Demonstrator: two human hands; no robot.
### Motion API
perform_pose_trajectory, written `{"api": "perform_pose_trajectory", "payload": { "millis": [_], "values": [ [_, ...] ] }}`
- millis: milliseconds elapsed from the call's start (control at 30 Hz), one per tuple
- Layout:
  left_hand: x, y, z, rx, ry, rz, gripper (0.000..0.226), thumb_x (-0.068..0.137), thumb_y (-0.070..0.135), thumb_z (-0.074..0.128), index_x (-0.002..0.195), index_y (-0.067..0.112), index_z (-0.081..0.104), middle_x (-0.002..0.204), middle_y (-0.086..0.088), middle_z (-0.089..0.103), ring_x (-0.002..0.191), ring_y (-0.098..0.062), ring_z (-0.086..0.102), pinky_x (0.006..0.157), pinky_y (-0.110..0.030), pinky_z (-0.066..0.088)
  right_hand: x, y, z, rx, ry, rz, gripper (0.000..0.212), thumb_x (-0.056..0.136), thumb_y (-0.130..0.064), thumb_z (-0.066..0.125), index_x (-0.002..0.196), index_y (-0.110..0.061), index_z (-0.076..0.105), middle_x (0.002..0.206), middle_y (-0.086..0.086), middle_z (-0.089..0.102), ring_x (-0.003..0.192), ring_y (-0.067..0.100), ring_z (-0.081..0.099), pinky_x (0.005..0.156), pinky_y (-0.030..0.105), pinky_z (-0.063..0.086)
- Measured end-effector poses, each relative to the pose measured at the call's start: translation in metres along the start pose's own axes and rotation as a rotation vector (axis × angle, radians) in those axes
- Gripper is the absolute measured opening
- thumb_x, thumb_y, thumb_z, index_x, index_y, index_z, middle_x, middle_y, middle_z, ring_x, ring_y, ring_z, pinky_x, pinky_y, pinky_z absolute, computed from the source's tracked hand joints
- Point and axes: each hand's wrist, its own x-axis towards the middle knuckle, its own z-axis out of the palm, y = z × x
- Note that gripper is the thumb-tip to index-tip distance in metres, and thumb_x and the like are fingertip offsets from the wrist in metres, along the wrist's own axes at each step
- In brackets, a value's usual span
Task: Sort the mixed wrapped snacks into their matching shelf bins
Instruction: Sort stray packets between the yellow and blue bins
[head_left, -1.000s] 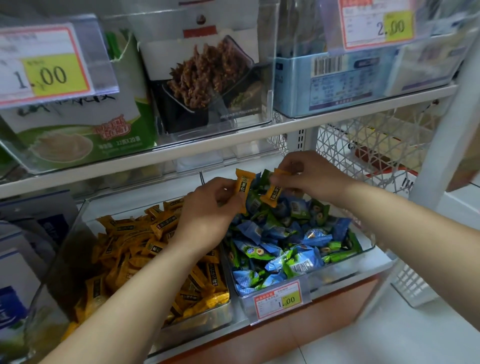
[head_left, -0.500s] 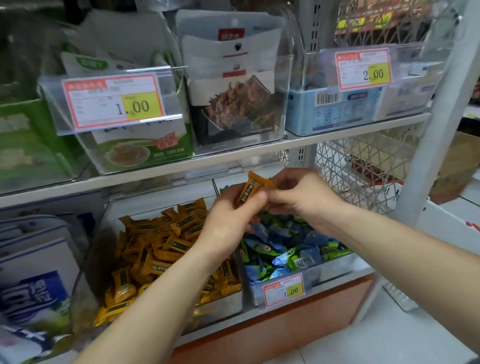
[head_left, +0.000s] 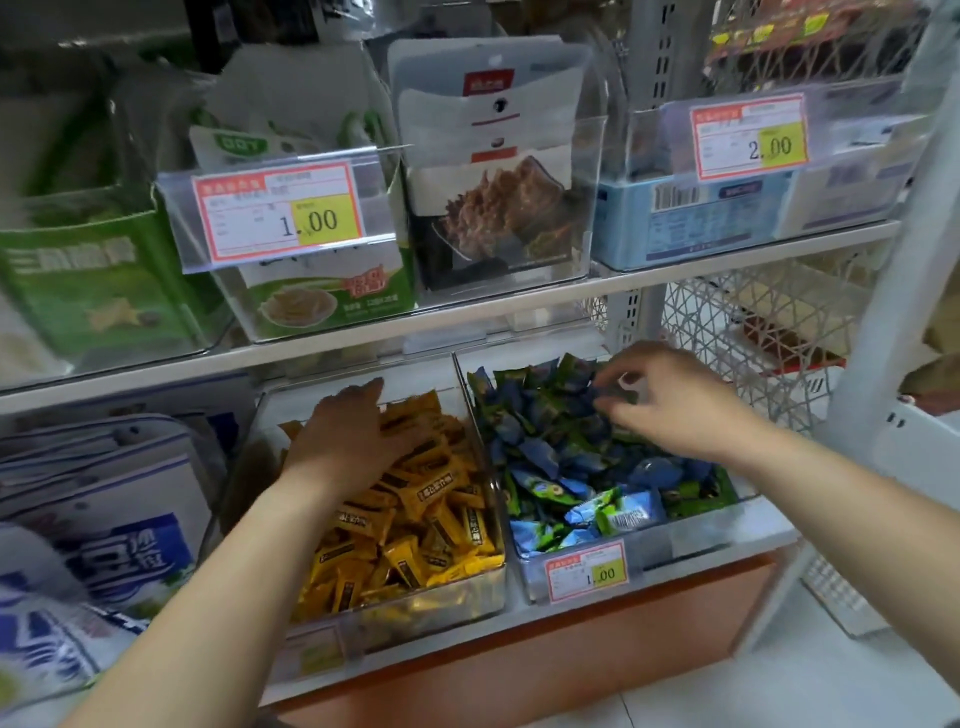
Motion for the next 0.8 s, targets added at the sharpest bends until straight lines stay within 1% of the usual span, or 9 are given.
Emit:
{"api": "perform_pose_trajectory", "payload": {
  "millis": [67, 167, 267, 367, 433, 500, 600, 667, 800],
  "values": [
    [-0.002, 0.008, 0.000, -0.006, 0.029, 0.022, 0.085, 0.084, 0.069, 0.057, 0.152, 0.026, 0.031, 0.155, -0.002, 0.038, 0.141, -0.025, 0.035, 0.111, -0.042, 0.034, -0.001, 0.023, -0.012, -0.039, 0.066, 0.024, 0.021, 0.082, -0.037, 0.072, 0.102, -0.028, 0.071, 0.103, -0.004, 0.063, 0.093, 0.017, 0.060, 0.076, 0.027, 0.043],
    [-0.006, 0.046, 0.002, -0.158, 0.144, 0.191, 0.057, 0.086, 0.059, 0.060, 0.137, 0.034, 0.050, 0.142, 0.004, 0.052, 0.129, -0.017, 0.049, 0.103, -0.035, 0.042, -0.006, 0.061, -0.025, -0.095, 0.145, 0.116, 0.029, 0.083, -0.034, 0.071, 0.111, -0.023, 0.069, 0.112, 0.004, 0.066, 0.097, 0.024, 0.062, 0.077, 0.028, 0.044],
    [0.007, 0.104, 0.010, -0.193, 0.026, 0.362, 0.038, 0.085, 0.053, 0.063, 0.119, 0.037, 0.061, 0.121, 0.010, 0.063, 0.110, -0.012, 0.058, 0.091, -0.029, 0.047, -0.009, 0.087, -0.026, -0.048, 0.120, 0.240, 0.045, 0.087, -0.037, 0.068, 0.128, -0.021, 0.060, 0.119, 0.002, 0.065, 0.095, 0.022, 0.063, 0.075, 0.027, 0.044],
    [0.037, 0.155, 0.030, -0.263, -0.132, 0.406, 0.023, 0.086, 0.046, 0.068, 0.106, 0.038, 0.061, 0.107, 0.014, 0.063, 0.100, -0.008, 0.060, 0.085, -0.023, 0.045, -0.014, 0.093, -0.012, 0.099, -0.014, 0.264, 0.050, 0.089, -0.038, 0.066, 0.134, -0.022, 0.052, 0.112, -0.007, 0.065, 0.088, 0.014, 0.060, 0.066, 0.022, 0.042],
    [0.066, 0.181, 0.053, -0.218, -0.172, 0.453, 0.026, 0.088, 0.039, 0.068, 0.111, 0.027, 0.064, 0.113, 0.007, 0.065, 0.105, -0.013, 0.060, 0.093, -0.029, 0.048, -0.016, 0.095, -0.002, 0.139, -0.032, 0.233, 0.049, 0.091, -0.030, 0.064, 0.137, -0.022, 0.048, 0.113, -0.006, 0.065, 0.088, 0.013, 0.060, 0.065, 0.023, 0.040],
    [0.094, 0.201, 0.078, -0.110, -0.200, 0.489, 0.032, 0.089, 0.036, 0.068, 0.116, 0.019, 0.065, 0.118, -0.001, 0.065, 0.106, -0.019, 0.059, 0.093, -0.034, 0.048, -0.016, 0.098, 0.004, 0.134, 0.005, 0.211, 0.048, 0.093, -0.019, 0.058, 0.139, -0.021, 0.046, 0.114, -0.002, 0.066, 0.085, 0.014, 0.058, 0.065, 0.022, 0.037],
    [0.124, 0.221, 0.109, -0.018, -0.256, 0.510, 0.039, 0.089, 0.040, 0.067, 0.122, 0.020, 0.062, 0.122, -0.002, 0.064, 0.102, -0.017, 0.056, 0.083, -0.029, 0.043, -0.016, 0.104, 0.008, 0.154, 0.018, 0.187, 0.047, 0.093, -0.012, 0.053, 0.139, -0.021, 0.045, 0.110, 0.001, 0.067, 0.082, 0.014, 0.058, 0.057, 0.014, 0.036],
    [0.136, 0.225, 0.122, 0.030, -0.295, 0.517, 0.046, 0.088, 0.047, 0.066, 0.123, 0.018, 0.061, 0.121, -0.003, 0.063, 0.105, -0.021, 0.058, 0.087, -0.033, 0.047, -0.018, 0.106, 0.010, 0.162, 0.020, 0.170, 0.047, 0.094, -0.012, 0.052, 0.139, -0.020, 0.044, 0.109, 0.002, 0.067, 0.080, 0.013, 0.057, 0.054, 0.005, 0.035],
    [0.135, 0.221, 0.133, 0.187, -0.470, 0.606, 0.050, 0.089, 0.057, 0.060, 0.126, 0.024, 0.059, 0.121, 0.001, 0.061, 0.108, -0.020, 0.056, 0.093, -0.037, 0.047, -0.017, 0.108, 0.012, 0.148, 0.024, 0.159, 0.048, 0.095, -0.012, 0.050, 0.141, -0.021, 0.042, 0.109, 0.000, 0.065, 0.074, 0.006, 0.052, 0.057, 0.007, 0.036]
  ]
}}
